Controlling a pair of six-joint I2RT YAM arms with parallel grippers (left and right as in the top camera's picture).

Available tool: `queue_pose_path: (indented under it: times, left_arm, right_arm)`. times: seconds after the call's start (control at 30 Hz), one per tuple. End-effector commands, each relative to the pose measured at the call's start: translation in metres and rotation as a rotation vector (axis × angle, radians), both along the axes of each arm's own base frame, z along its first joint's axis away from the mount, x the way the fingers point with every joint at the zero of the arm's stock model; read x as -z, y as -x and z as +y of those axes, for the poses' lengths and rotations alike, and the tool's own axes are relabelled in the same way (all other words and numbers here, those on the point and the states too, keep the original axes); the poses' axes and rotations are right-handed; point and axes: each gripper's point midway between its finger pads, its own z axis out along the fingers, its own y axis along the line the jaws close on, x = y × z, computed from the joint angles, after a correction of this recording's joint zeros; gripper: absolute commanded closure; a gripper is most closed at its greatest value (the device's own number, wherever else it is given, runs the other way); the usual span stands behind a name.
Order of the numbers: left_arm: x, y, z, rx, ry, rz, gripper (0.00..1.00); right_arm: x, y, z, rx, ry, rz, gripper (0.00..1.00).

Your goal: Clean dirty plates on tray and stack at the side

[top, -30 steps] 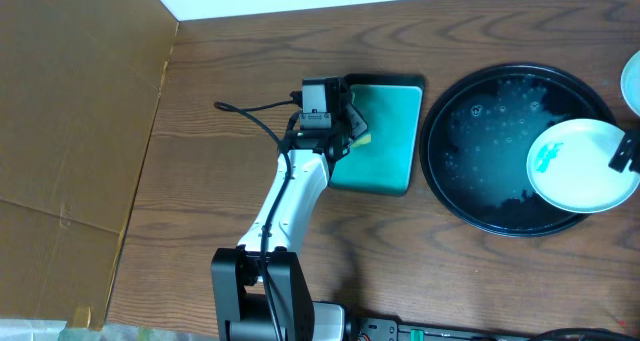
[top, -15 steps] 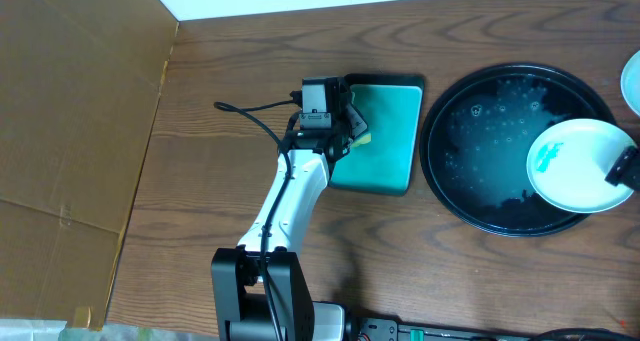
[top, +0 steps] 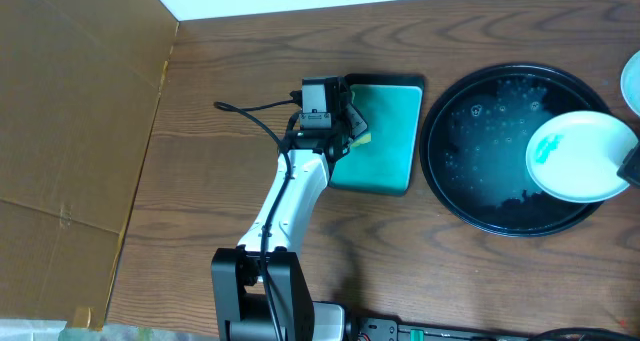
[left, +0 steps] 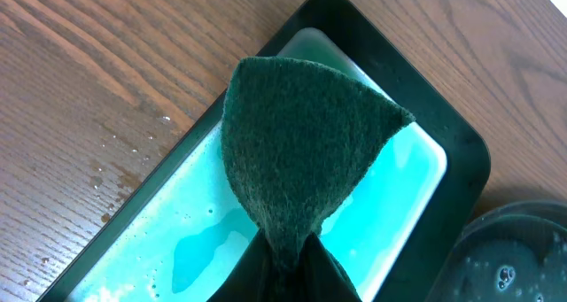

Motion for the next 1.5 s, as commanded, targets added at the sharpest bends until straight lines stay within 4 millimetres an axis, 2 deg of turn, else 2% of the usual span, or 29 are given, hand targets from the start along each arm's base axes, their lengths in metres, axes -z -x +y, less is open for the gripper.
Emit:
queue_pose_path:
  times: [0.0, 0.1, 0.23, 0.33, 0.47, 0.5, 0.6, 0.7, 0.83, 1.03, 1.2, 1.33, 1.37, 1.4, 1.47]
  left_arm:
    - [-0.003, -0.002, 0.002, -0.001, -0.015, -0.011, 0.93]
    - [-0.003, -0.002, 0.002, -0.001, -0.015, -0.011, 0.93]
    - [-0.004, -0.003, 0.002, 0.000, -0.014, -0.019, 0.93]
    - [-0.005, -0.004, 0.000, 0.003, -0.006, -0.022, 0.93]
    - [-0.005, -0.004, -0.003, 0.015, 0.009, -0.022, 0.93]
    - [-0.005, -0.004, -0.005, 0.021, 0.018, -0.022, 0.93]
    - [-0.003, -0.004, -0.005, 0.019, 0.020, -0.017, 0.93]
    - [0.004, -0.004, -0.005, 0.015, 0.023, 0.001, 0.93]
    - [0.017, -0.004, -0.010, 0.029, 0.041, 0.033, 0.93]
    - [0.038, -0.013, -0.023, 0.067, 0.064, 0.050, 0.93]
    - [0.066, -0.017, -0.040, 0.112, 0.054, 0.088, 0.93]
    - [0.082, -0.015, -0.032, 0.102, 0.001, 0.126, 0.93]
    - [0.085, -0.014, -0.032, 0.101, -0.003, 0.135, 0.92]
    - [0.086, -0.013, -0.032, 0.113, -0.010, 0.137, 0.85]
    - [0.084, -0.015, -0.032, 0.140, -0.028, 0.130, 0.64]
  right_arm:
    - [-0.023, -0.023, 0.014, -0.073, -0.047, -0.083, 0.99]
    - [-0.035, -0.034, 0.025, -0.109, -0.094, -0.132, 0.99]
    - [-0.049, -0.057, 0.056, -0.200, -0.138, -0.251, 0.99]
    - [-0.049, -0.069, 0.076, -0.254, -0.139, -0.301, 0.98]
    - [-0.026, -0.080, 0.101, -0.336, -0.138, -0.313, 0.99]
    - [-0.011, -0.082, 0.111, -0.359, -0.141, -0.300, 0.98]
    - [0.010, -0.085, 0.123, -0.390, -0.142, -0.284, 0.98]
    - [0.020, -0.085, 0.123, -0.394, -0.133, -0.271, 0.98]
    - [0.028, -0.084, 0.108, -0.367, -0.052, -0.243, 0.98]
    - [0.034, -0.069, 0.110, -0.378, -0.077, -0.178, 0.98]
    - [0.035, -0.049, 0.113, -0.498, -0.066, -0.098, 0.98]
    - [0.035, -0.045, 0.111, -0.550, -0.045, -0.088, 0.98]
    - [0.035, -0.045, 0.111, -0.550, -0.045, -0.088, 0.98]
    - [0.035, -0.046, 0.111, -0.551, -0.045, -0.091, 0.99]
    - [0.035, -0.046, 0.111, -0.550, -0.045, -0.092, 0.98]
